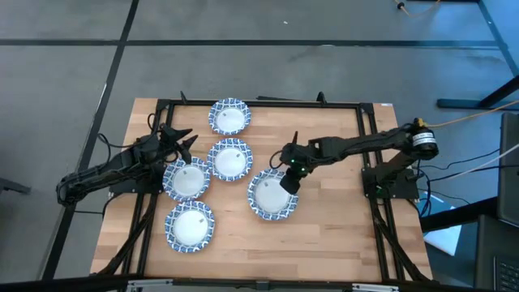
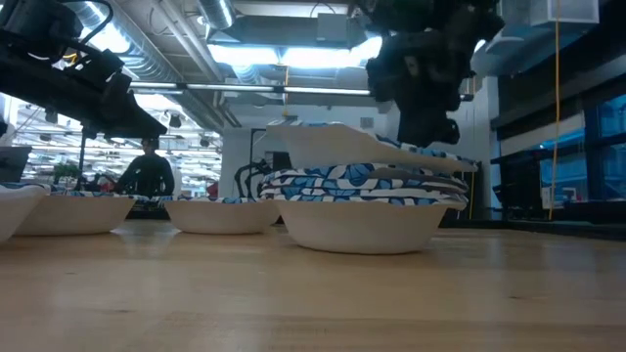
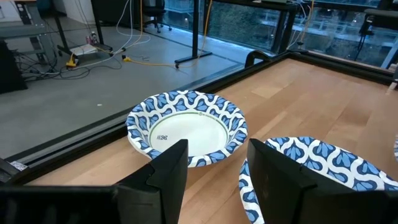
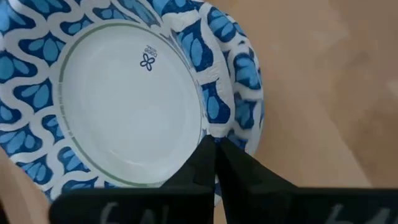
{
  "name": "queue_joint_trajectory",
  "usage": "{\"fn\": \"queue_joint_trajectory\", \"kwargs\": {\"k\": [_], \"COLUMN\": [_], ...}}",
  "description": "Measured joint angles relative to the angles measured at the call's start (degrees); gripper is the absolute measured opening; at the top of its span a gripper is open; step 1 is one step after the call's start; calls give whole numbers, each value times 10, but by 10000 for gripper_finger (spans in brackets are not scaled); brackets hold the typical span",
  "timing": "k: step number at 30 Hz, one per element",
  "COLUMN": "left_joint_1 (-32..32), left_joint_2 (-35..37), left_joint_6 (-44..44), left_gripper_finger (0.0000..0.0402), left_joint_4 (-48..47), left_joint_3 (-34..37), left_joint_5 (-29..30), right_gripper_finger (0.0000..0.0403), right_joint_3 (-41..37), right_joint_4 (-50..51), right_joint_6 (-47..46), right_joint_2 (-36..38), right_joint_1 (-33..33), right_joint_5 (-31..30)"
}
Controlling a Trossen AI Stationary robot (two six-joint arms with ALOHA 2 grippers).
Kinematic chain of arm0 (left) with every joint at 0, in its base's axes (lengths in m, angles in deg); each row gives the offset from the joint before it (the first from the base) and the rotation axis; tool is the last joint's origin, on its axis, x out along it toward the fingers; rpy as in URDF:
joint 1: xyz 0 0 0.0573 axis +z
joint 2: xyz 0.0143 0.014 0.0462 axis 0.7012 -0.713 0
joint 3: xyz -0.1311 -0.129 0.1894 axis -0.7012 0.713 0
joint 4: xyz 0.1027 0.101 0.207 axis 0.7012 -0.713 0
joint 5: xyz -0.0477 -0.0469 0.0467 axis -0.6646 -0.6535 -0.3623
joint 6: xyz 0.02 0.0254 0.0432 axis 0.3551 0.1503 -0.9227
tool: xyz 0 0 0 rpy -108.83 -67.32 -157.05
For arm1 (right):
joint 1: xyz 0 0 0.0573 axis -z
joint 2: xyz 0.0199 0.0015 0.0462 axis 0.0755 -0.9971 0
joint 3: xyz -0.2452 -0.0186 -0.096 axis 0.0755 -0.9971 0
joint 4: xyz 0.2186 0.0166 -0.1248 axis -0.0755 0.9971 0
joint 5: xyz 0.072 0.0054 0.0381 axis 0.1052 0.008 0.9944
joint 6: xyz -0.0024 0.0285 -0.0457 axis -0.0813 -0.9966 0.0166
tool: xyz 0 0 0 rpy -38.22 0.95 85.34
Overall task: Nest bowls inside each other
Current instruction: Stack the white bowl on top of the other white bowl
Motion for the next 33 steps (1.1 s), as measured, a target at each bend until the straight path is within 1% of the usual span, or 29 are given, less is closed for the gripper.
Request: {"fn": "queue_joint_trajectory", "kwargs": {"k": [7, 14, 17, 19, 23, 27, 30, 33], "left_joint_1": [0, 0, 0, 0, 0, 0, 0, 0], "left_joint_2": [0, 0, 0, 0, 0, 0, 0, 0], "left_joint_6": [0, 0, 0, 0, 1, -3, -3, -3], "left_gripper_finger": [160, 160, 160, 160, 160, 160, 160, 160], "left_joint_4": [0, 0, 0, 2, 9, 26, 28, 29], "left_joint_3": [0, 0, 0, 0, 1, 2, 2, 2], "left_joint_5": [0, 0, 0, 0, -20, -44, -90, -160], "right_gripper_finger": [72, 148, 169, 178, 183, 183, 183, 184], "right_joint_3": [0, 0, 0, 0, 1, 1, 1, 1], "right_joint_4": [-1, -3, -8, -34, -78, -92, -90, -89], "right_joint_6": [32, 46, 64, 73, 73, 74, 74, 75], "right_joint_2": [-14, -13, -2, 13, 48, 71, 73, 71], "right_joint_1": [0, 0, 0, -1, -1, -1, -1, -1], "right_joint_5": [5, 5, 0, -5, -5, -6, -11, -11]}}
